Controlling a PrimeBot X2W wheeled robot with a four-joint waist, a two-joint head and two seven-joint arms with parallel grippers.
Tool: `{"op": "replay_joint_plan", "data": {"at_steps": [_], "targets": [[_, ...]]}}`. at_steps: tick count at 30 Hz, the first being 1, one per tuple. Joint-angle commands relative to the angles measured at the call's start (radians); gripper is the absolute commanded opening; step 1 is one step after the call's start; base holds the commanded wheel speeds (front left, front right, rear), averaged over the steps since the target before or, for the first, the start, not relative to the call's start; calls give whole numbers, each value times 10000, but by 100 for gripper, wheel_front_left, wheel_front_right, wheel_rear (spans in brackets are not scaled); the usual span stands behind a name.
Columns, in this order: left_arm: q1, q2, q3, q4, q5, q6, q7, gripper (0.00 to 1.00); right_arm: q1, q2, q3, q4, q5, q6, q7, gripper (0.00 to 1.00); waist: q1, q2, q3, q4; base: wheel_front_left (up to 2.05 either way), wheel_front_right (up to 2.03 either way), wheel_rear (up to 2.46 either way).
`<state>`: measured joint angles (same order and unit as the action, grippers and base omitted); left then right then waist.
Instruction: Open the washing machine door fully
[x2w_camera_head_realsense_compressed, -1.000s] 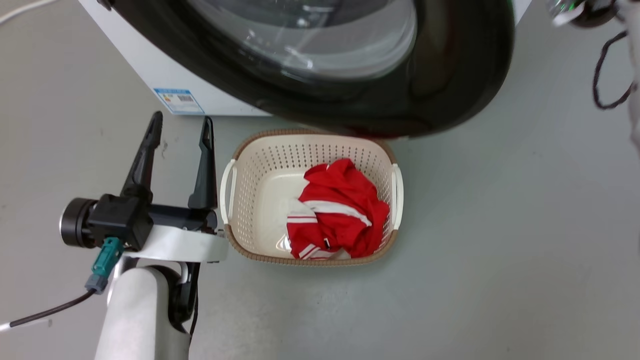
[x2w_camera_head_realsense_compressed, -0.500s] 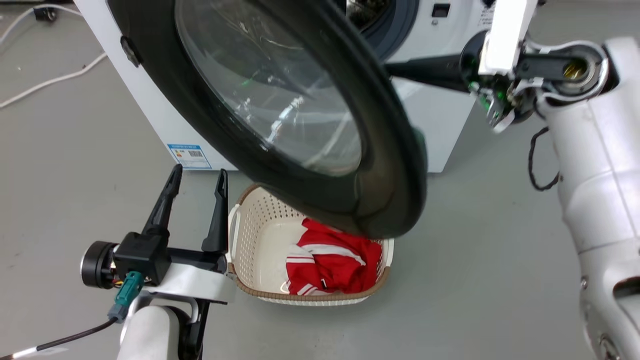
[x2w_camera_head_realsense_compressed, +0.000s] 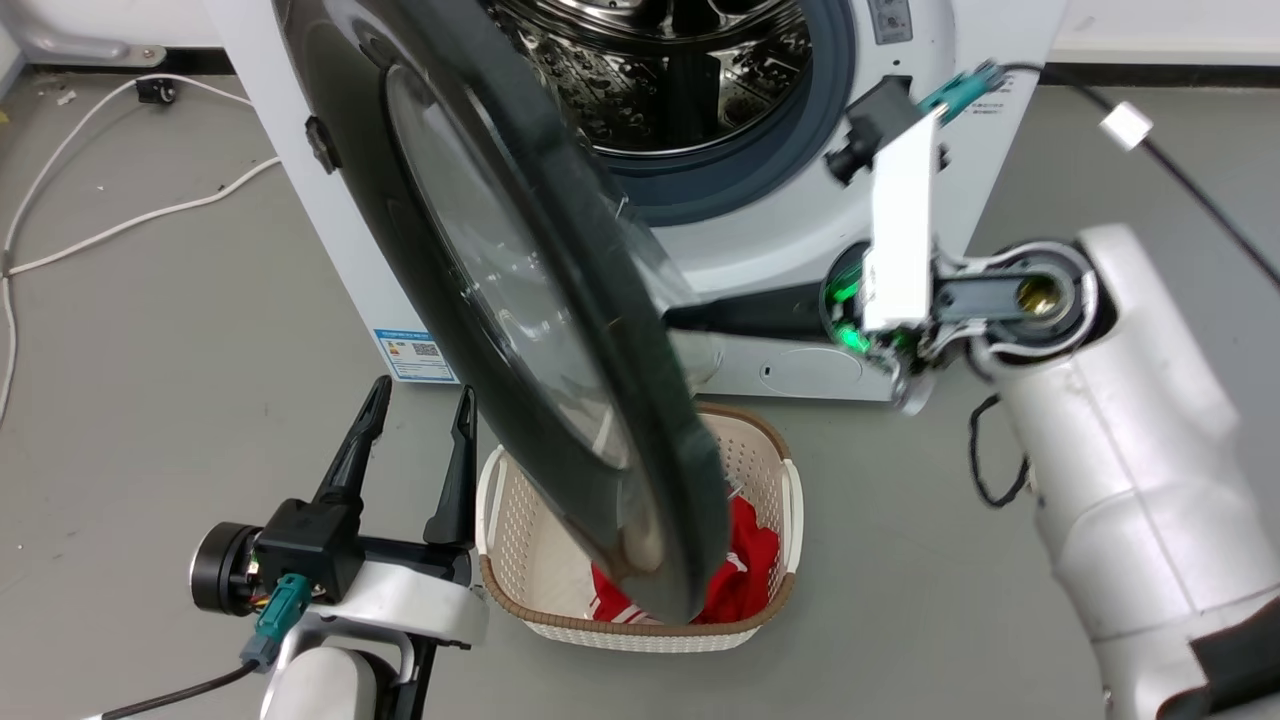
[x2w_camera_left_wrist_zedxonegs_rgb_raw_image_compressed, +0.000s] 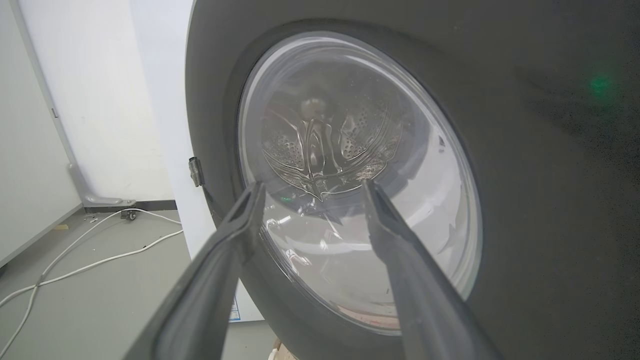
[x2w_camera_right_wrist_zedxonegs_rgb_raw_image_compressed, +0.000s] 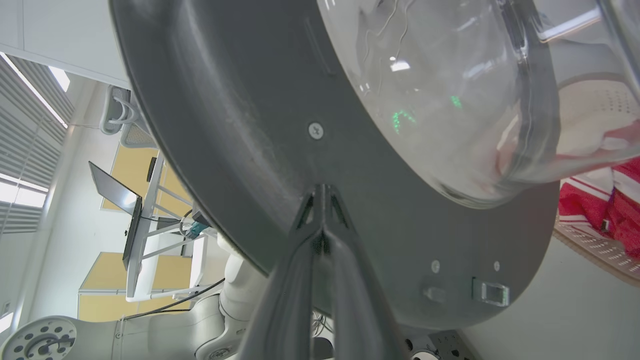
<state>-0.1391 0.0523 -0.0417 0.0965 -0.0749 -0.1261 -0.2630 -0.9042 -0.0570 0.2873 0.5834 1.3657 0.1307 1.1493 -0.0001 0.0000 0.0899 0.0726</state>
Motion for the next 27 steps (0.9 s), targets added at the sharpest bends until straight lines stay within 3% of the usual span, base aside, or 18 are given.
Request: {"op": "replay_joint_plan", "data": {"at_steps": [1, 12, 22, 23, 24, 25, 26, 27], "targets": [[130, -10, -19, 3, -43, 41, -26, 100, 275, 114, 211, -132, 182, 1, -69, 0, 1, 0, -25, 42, 0, 0, 0], [167, -22, -26, 4, -71, 89, -26, 100, 901, 84, 1265, -833, 1078, 1, -1688, 0, 1, 0, -50, 144, 0, 0, 0], [372, -22, 67, -30, -110, 212, -26, 100, 2366, 45, -398, -1204, 394, 1, -6170, 0, 1, 0, -231, -96, 0, 0, 0], [392, -22, 76, -31, -114, 202, -26, 100, 2600, 19, -603, -1264, 263, 1, -6601, 9, 1, 0, -248, -138, 0, 0, 0], [423, -22, 101, -27, -113, 212, -26, 100, 2859, 16, -786, -1342, 239, 1, -6933, 35, 1, 0, -262, -186, 0, 0, 0], [452, -22, 137, -32, -114, 229, -26, 100, 3136, 16, -965, -1461, 208, 2, -7254, 49, 1, 0, -279, -242, 0, 0, 0], [475, -23, 189, -40, -115, 254, -26, 100, 3407, -11, -1116, -1575, 90, 2, -7589, 83, 1, 0, -293, -302, 0, 0, 0], [487, -21, 227, -34, -114, 266, -26, 100, 3736, -38, -1269, -1677, -2, 1, -7943, 100, 1, 0, -321, -348, 0, 0, 0]]}}
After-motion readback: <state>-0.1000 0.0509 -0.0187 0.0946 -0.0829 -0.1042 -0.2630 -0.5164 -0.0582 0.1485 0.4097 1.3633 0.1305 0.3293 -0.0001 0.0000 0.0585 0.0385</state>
